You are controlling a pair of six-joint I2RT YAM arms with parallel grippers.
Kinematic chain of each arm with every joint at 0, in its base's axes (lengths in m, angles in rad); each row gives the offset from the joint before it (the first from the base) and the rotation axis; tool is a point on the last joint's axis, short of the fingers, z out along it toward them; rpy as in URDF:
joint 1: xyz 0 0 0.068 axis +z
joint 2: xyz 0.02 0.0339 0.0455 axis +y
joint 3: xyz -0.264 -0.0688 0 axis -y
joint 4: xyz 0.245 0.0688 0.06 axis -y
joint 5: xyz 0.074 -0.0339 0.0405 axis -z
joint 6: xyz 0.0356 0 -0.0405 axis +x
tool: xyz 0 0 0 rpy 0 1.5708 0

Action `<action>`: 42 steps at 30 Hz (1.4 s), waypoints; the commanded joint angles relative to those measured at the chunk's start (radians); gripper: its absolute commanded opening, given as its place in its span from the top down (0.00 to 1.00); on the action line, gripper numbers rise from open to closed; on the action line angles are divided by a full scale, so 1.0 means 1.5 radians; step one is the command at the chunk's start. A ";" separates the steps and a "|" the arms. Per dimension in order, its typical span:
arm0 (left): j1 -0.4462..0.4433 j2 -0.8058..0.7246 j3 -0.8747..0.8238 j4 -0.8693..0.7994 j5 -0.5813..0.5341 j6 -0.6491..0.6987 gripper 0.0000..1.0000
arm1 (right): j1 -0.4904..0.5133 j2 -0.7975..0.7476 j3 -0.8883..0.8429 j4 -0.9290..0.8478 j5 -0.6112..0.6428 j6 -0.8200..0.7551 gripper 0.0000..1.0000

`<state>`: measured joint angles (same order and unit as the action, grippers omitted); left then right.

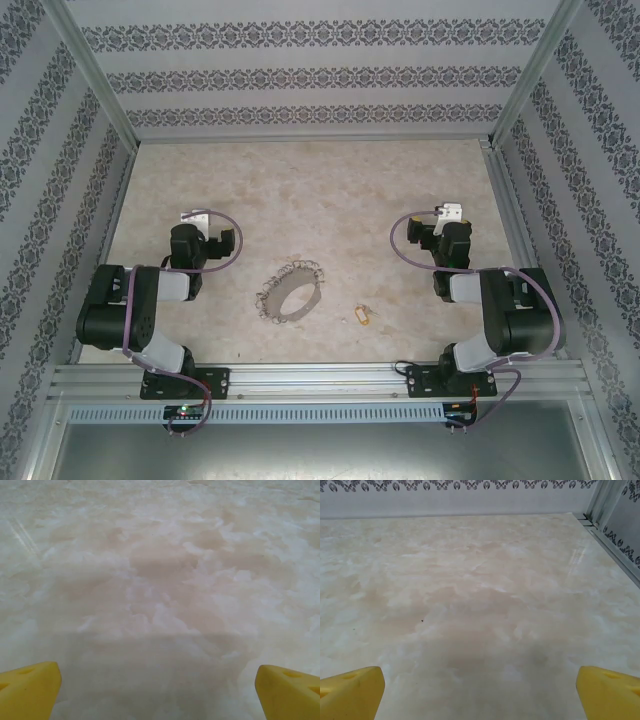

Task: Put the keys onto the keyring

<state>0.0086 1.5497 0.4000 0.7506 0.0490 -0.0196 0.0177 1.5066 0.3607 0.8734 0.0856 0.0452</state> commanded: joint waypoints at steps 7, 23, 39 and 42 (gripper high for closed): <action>0.000 0.008 0.017 0.039 0.001 0.012 0.00 | 0.008 0.006 0.012 0.030 0.002 -0.008 0.02; 0.000 0.007 0.013 0.045 0.000 0.013 0.00 | -0.012 0.006 0.014 0.026 -0.059 -0.003 0.02; -0.006 -0.171 0.213 -0.434 -0.022 -0.121 0.00 | -0.012 -0.235 0.120 -0.371 0.014 0.204 0.02; -0.010 -0.194 0.265 -0.541 0.011 -0.186 0.01 | -0.024 -0.270 0.127 -0.414 -0.033 0.277 0.02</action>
<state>0.0059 1.2934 0.7414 0.1833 0.0242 -0.1688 -0.0029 1.1404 0.5308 0.4160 0.0906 0.2920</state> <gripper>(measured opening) 0.989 0.982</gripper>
